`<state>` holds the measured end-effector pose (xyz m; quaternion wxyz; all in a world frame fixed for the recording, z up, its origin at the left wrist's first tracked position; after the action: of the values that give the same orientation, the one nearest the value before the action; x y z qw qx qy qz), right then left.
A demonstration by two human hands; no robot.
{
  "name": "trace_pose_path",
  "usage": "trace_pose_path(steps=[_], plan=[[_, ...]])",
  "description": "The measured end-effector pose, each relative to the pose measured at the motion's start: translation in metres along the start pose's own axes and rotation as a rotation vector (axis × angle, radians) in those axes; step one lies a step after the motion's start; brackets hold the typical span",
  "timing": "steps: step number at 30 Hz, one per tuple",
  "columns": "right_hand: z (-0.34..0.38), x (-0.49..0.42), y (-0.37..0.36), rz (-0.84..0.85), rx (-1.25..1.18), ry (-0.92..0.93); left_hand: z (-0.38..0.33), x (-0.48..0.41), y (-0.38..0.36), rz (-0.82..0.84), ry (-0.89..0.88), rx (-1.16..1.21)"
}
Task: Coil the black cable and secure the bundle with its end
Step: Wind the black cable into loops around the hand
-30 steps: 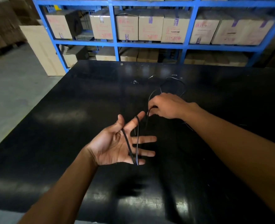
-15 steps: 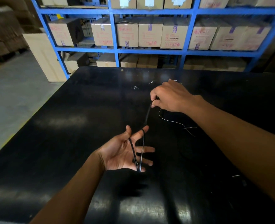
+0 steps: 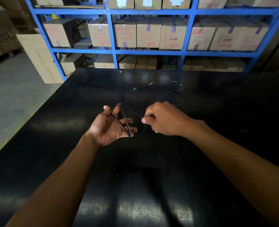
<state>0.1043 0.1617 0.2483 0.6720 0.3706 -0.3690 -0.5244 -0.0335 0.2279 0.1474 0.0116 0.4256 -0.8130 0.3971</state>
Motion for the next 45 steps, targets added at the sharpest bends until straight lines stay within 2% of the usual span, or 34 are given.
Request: trace_pose_path(steps=[6, 10, 16, 20, 24, 28, 35, 39, 45], plan=[[-0.016, 0.032, -0.044, 0.101, -0.173, -0.044, -0.03, -0.004, 0.001, -0.03, -0.092, 0.08], [-0.03, 0.051, -0.087, 0.141, -0.314, -0.036, -0.051, -0.006, -0.001, 0.009, -0.137, 0.096], [-0.039, 0.036, -0.149, 0.279, -0.283, 0.007, -0.061, -0.008, -0.019, 0.16, -0.14, 0.001], [-0.047, 0.002, -0.167, 0.313, -0.162, -0.006, -0.06, 0.0, -0.041, 0.358, -0.086, 0.055], [-0.06, -0.037, -0.133, 0.263, -0.013, -0.006, -0.055, 0.027, -0.07, 0.627, 0.023, 0.052], [-0.07, -0.072, -0.055, 0.153, 0.164, -0.038, -0.042, 0.05, -0.085, 0.763, 0.119, 0.02], [-0.054, -0.099, 0.056, -0.002, 0.333, -0.036, -0.021, 0.038, -0.086, 0.644, 0.144, -0.196], [-0.041, -0.1, 0.082, -0.047, 0.425, -0.009, -0.012, 0.028, -0.091, 0.646, 0.163, -0.262], [-0.03, -0.095, 0.103, -0.052, 0.449, -0.009, -0.001, 0.013, -0.085, 0.621, 0.232, -0.226]])
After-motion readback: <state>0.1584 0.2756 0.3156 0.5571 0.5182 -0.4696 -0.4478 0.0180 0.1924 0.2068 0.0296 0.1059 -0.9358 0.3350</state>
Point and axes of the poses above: each hand's wrist, its own x-axis away from the middle knuckle, its own y-axis out of the back of the hand, z = x × y, the point moved 7 cm from there along -x, towards the middle knuckle, and after that the axes turned 5 degrees about z, right-handed, at the moved point
